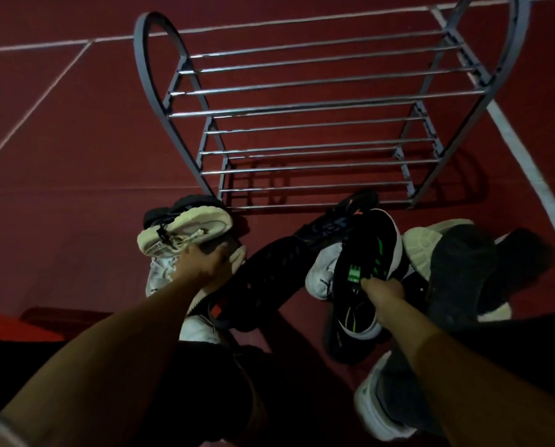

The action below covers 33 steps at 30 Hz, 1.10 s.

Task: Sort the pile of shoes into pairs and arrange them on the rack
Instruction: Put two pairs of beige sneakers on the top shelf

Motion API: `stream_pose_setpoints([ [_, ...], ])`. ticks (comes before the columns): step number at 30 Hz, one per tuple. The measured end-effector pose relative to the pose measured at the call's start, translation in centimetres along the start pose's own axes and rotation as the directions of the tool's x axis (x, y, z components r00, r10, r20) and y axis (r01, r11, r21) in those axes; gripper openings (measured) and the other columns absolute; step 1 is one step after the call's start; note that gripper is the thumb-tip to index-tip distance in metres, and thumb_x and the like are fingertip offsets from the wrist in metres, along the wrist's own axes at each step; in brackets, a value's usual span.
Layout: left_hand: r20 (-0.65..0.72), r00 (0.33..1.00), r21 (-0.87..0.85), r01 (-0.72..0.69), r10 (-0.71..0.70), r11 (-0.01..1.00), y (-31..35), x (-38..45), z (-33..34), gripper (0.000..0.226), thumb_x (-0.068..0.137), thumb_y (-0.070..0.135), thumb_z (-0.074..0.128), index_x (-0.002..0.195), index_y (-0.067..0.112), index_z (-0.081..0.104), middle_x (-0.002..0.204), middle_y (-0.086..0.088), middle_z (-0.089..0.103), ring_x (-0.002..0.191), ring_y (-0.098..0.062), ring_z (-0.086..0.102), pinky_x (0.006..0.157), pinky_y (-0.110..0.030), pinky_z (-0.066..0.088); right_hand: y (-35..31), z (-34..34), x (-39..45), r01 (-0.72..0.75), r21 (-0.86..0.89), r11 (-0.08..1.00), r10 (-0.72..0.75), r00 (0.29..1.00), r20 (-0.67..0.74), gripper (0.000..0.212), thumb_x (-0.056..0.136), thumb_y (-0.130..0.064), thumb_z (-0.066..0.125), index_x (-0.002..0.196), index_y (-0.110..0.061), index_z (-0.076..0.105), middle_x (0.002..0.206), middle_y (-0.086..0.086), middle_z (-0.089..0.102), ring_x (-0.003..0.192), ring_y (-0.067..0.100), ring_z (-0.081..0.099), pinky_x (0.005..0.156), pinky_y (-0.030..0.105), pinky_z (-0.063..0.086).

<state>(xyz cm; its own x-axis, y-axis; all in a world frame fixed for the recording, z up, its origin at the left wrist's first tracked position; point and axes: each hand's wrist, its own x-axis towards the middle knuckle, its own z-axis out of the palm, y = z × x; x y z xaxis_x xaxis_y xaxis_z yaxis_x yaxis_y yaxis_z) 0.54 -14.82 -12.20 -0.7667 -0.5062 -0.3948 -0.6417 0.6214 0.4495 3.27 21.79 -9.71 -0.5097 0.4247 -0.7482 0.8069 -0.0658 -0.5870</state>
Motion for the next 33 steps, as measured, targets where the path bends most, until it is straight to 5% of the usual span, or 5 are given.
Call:
stream_pose_setpoints([
  [3, 0.212, 0.975, -0.059, 0.078, -0.064, 0.995, -0.7, -1.3, 0.1, 0.069, 0.096, 0.06, 0.05, 0.139, 0.007, 0.055, 0.132, -0.02, 0.066, 0.121, -0.039, 0.064, 0.096, -0.041, 0.052, -0.2, -0.1, 0.3, -0.006, -0.006, 1.0, 0.006, 0.999, 0.032, 0.054, 0.093, -0.009, 0.064, 0.142, 0.005, 0.045, 0.137, 0.026, 0.055, 0.119, 0.045, 0.056, 0.092, 0.043, 0.048],
  [13, -0.356, 0.932, 0.149, -0.013, 0.066, 0.989, 4.8, 5.6, -5.9, 0.034, 0.097, 0.018, 0.051, 0.121, -0.006, 0.052, 0.132, -0.028, 0.051, 0.121, -0.048, 0.052, 0.1, -0.054, 0.044, 0.9, 0.3, 2.7, -0.073, -0.013, 0.997, 0.074, 0.994, 0.083, 0.05, 0.095, -0.01, 0.063, 0.141, 0.003, 0.048, 0.134, 0.026, 0.056, 0.117, 0.046, 0.056, 0.094, 0.049, 0.049],
  [25, 0.17, 0.984, 0.519, -0.136, 0.054, 0.844, 6.2, 14.5, -8.1, 0.097, 0.089, 0.026, 0.074, 0.165, 0.022, 0.015, 0.138, -0.026, 0.061, 0.116, -0.041, 0.065, 0.089, -0.043, 0.053, 1.3, 1.0, 5.7, -0.204, 0.094, 0.975, 0.198, 0.978, 0.066, 0.031, 0.101, 0.0, 0.047, 0.129, 0.011, 0.055, 0.121, 0.024, 0.058, 0.098, 0.036, 0.053, 0.091, 0.044, 0.042],
  [29, 0.3, 0.948, 0.817, -0.314, 0.108, 0.485, 6.0, 10.9, -6.4, 0.044, 0.096, 0.038, 0.064, 0.131, 0.013, 0.067, 0.124, -0.012, 0.068, 0.111, -0.031, 0.068, 0.092, -0.04, 0.059, 1.2, 1.4, 4.6, -0.16, 0.106, 0.981, 0.154, 0.986, 0.064, 0.041, 0.097, 0.0, 0.053, 0.136, 0.011, 0.049, 0.123, 0.025, 0.059, 0.1, 0.035, 0.056, 0.088, 0.044, 0.045],
  [33, 0.272, 0.934, 0.854, -0.346, 0.233, 0.389, 5.1, 6.4, -4.5, 0.032, 0.101, 0.025, 0.053, 0.129, 0.01, 0.061, 0.122, -0.008, 0.066, 0.108, -0.031, 0.069, 0.074, -0.036, 0.05, 0.9, 2.0, 2.6, -0.052, 0.084, 0.995, 0.053, 0.999, -0.004, 0.045, 0.094, -0.004, 0.059, 0.137, 0.006, 0.051, 0.128, 0.025, 0.06, 0.112, 0.042, 0.059, 0.09, 0.043, 0.05],
])
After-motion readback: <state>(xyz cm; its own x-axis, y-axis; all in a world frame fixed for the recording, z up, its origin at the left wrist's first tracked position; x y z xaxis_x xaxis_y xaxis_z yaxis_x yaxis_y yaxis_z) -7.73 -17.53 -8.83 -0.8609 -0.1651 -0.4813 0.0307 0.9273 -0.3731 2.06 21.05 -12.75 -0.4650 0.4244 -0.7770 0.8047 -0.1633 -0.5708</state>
